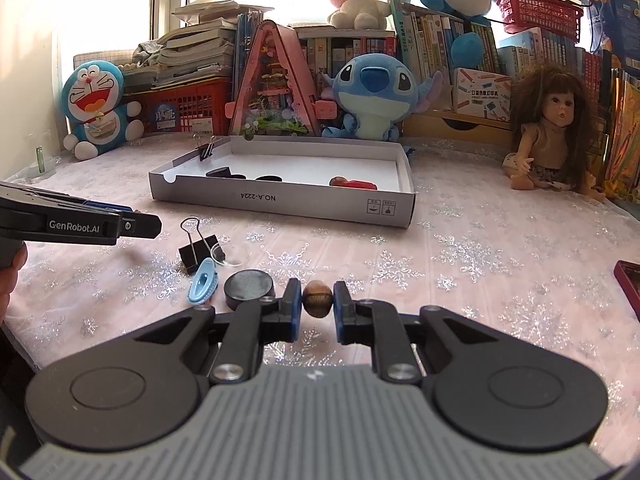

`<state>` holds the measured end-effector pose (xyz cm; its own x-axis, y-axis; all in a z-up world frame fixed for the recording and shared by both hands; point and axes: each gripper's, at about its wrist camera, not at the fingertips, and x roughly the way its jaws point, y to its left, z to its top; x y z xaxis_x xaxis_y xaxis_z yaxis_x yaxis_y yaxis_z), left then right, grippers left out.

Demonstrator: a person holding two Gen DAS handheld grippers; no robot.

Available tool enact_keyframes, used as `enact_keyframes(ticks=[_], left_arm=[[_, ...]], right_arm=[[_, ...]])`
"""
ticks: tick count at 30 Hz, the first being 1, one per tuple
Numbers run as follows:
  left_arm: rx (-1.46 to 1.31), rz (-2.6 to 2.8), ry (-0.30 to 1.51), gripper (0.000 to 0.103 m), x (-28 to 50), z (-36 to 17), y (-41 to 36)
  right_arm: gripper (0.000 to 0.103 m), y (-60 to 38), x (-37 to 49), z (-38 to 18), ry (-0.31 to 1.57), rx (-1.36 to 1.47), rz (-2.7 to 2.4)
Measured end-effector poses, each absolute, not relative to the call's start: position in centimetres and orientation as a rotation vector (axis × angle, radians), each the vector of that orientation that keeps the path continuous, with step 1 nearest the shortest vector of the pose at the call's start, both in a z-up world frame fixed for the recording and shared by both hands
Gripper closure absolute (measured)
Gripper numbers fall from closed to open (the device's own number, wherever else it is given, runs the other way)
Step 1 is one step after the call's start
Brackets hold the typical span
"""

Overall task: Organize rigid objects
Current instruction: 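Carry the hair clip and nut over the white box with both tools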

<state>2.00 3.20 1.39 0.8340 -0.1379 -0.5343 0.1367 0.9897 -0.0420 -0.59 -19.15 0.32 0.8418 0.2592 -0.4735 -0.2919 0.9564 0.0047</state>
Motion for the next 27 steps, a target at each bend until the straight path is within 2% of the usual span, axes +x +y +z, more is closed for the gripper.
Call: enact_keyframes(ticks=[27], left_arm=[[-0.067, -0.084, 0.584, 0.068, 7.4, 4.3, 1.1]], right_arm=[[0.083, -19.6, 5.7, 2.9, 0.480, 0.039, 0.190]])
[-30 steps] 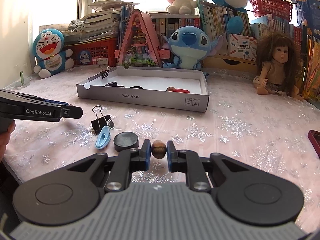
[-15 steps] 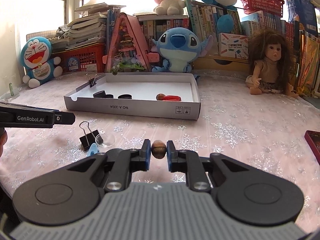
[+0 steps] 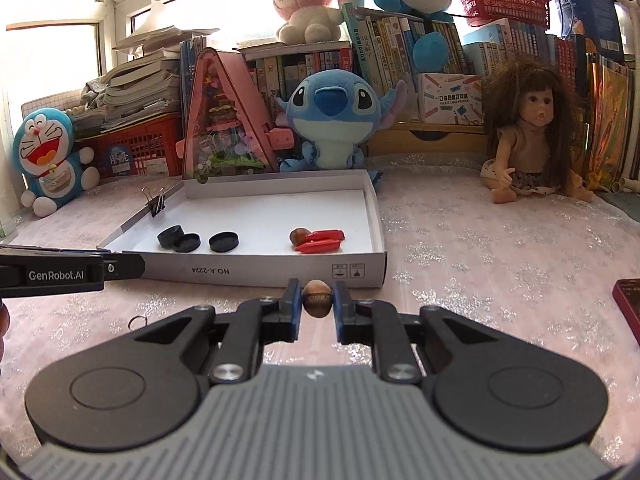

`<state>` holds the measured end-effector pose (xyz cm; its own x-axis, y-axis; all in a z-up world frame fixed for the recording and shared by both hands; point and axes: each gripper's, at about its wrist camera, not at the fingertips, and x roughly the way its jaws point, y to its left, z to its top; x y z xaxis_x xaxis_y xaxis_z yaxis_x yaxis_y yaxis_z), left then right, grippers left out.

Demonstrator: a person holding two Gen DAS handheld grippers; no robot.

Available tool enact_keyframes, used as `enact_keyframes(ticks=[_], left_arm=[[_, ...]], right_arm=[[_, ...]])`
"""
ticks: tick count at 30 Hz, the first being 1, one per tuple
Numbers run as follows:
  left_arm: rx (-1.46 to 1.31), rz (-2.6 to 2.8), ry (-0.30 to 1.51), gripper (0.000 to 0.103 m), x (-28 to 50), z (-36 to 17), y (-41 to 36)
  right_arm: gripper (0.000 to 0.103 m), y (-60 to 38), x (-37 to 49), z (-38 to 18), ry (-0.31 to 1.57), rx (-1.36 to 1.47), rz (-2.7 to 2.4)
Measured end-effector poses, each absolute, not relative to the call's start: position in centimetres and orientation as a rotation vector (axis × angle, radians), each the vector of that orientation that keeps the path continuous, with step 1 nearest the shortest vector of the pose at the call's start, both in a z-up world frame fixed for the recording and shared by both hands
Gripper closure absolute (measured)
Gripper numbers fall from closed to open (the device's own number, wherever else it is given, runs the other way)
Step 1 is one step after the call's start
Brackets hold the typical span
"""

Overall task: Organize rigid objects
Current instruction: 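Carry the hair clip and nut over the white box with both tools, then lower the held hair clip and nut into the box with both tools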

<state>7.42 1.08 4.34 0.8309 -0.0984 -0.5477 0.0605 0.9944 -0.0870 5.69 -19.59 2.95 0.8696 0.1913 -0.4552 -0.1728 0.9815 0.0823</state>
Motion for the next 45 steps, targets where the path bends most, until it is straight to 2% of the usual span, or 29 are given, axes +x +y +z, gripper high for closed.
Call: enact_keyframes(ticks=[23, 35, 45], left_arm=[[-0.091, -0.039, 0.546, 0.068, 14.6, 6.0, 2.1], [-0.095, -0.051, 0.530, 0.068, 16.6, 5.5, 3.1], [-0.110, -0.020, 0.565, 0.068, 21.1, 5.0, 1.5]], right_arm=[[0.083, -19.8, 13.6, 5.7, 0.461, 0.064, 0.175], [0.083, -20.5, 16.0, 5.4, 0.503, 0.101, 0.178], [0.083, -19.8, 20.5, 5.0, 0.575, 0.144, 0.206]])
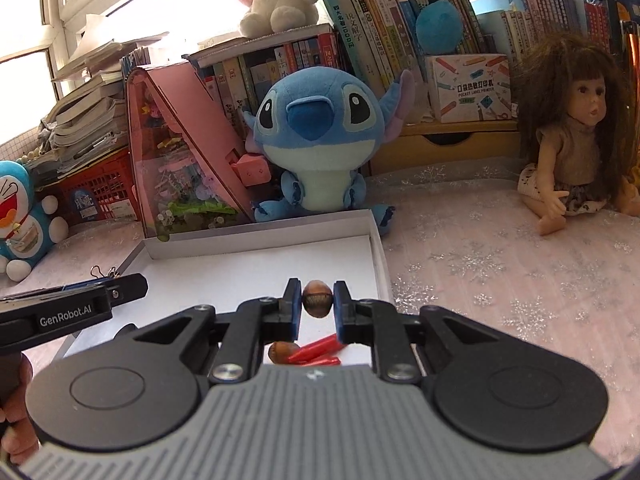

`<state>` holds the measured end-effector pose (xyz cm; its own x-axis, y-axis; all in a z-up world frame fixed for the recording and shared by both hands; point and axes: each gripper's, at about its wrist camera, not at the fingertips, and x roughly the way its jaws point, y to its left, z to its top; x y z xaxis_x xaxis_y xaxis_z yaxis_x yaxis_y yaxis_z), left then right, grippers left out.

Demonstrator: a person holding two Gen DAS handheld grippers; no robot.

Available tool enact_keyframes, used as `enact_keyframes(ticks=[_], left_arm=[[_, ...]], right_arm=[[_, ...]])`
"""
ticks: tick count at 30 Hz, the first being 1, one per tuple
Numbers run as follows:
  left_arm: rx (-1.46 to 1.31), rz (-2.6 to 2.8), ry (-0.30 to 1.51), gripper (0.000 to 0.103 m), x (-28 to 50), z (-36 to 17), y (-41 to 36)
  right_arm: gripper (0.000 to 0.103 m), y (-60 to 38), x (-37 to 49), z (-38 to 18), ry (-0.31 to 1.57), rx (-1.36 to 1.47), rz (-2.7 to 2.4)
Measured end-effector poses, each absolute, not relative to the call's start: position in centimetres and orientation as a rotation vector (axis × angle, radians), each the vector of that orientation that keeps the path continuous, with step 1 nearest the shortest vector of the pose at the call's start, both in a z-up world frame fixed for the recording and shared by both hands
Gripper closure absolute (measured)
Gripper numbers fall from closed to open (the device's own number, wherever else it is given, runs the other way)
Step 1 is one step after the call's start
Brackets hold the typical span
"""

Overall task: Organize rigid objects
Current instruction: 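Lower the held hair clip and nut into the box with both tools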

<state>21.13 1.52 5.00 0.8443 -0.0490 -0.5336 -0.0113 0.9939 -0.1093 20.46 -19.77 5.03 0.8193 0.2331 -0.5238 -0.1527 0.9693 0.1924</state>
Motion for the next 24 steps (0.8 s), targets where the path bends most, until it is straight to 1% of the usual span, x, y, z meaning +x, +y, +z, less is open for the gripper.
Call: enact_keyframes(ticks=[5, 9, 14, 24], left_arm=[[-0.141, -0.027, 0.641, 0.068, 24.1, 4.7, 1.8], [-0.138, -0.023, 0.700, 0.068, 25.9, 4.0, 1.9], [-0.122, -0.033, 0.759, 0.068, 26.9, 3.2, 1.7], [-0.079, -0.024, 0.774, 0.068, 27.1, 2.4, 0.8]], right_arm=[[0.083, -19.4, 23.8, 4.8, 0.687, 0.149, 0.244], [0.083, -18.9, 25.6, 4.7, 0.740, 0.148, 0.245], [0.083, -18.5, 26.5, 4.4, 0.774, 0.132, 0.244], [0.083, -17.5, 26.3, 3.1, 0.772, 0.115, 0.240]])
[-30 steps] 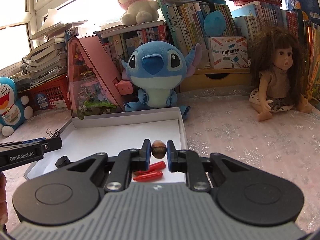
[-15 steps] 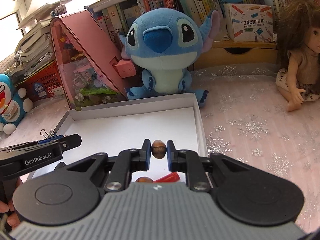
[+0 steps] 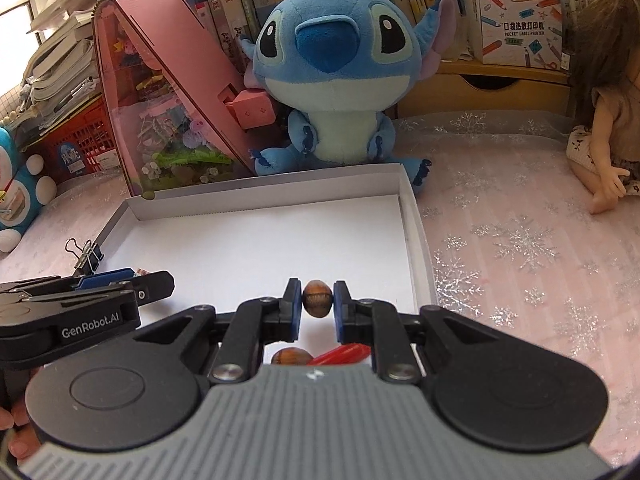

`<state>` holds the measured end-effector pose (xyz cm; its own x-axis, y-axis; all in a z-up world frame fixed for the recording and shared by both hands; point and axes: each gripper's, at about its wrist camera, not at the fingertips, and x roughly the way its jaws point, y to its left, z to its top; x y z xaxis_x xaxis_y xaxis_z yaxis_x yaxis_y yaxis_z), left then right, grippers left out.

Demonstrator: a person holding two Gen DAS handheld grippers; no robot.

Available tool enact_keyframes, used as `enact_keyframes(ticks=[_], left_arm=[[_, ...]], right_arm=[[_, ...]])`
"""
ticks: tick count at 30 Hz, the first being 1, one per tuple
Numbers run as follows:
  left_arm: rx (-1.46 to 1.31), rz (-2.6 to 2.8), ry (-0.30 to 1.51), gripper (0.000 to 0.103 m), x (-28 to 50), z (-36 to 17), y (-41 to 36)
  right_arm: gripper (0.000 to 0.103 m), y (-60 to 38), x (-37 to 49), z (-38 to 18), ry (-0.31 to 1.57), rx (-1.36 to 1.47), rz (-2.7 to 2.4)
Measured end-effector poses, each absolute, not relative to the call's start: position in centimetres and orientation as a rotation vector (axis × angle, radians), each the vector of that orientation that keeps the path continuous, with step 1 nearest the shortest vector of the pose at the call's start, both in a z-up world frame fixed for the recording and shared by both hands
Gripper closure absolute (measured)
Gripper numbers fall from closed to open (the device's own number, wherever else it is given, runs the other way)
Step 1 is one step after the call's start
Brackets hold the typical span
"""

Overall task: Organize rigid objects
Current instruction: 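Lower the held hair clip and nut into the box with both tools, then open both tools to release the hair clip and nut into the box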

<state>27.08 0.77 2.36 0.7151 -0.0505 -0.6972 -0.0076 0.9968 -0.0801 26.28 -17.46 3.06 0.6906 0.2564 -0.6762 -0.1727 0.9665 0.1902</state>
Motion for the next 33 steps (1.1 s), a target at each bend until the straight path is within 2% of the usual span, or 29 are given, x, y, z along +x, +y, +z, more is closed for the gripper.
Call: enact_keyframes(ticks=[26, 29, 31, 33], left_arm=[[-0.035, -0.010, 0.762, 0.068, 26.7, 1.1, 0.0], [-0.048, 0.001, 0.770, 0.067, 26.7, 1.3, 0.1], [-0.051, 0.010, 0.770, 0.066, 26.5, 1.6, 0.2], [-0.039, 0.014, 0.766, 0.061, 26.2, 1.9, 0.2]], right_arm=[[0.083, -16.6, 26.0, 1.6, 0.755, 0.050, 0.222], [0.079, -16.9, 25.8, 1.7, 0.750, 0.066, 0.225], [0.077, -17.1, 25.7, 1.8, 0.746, 0.078, 0.224], [0.077, -17.3, 25.5, 1.9, 0.743, 0.083, 0.225]])
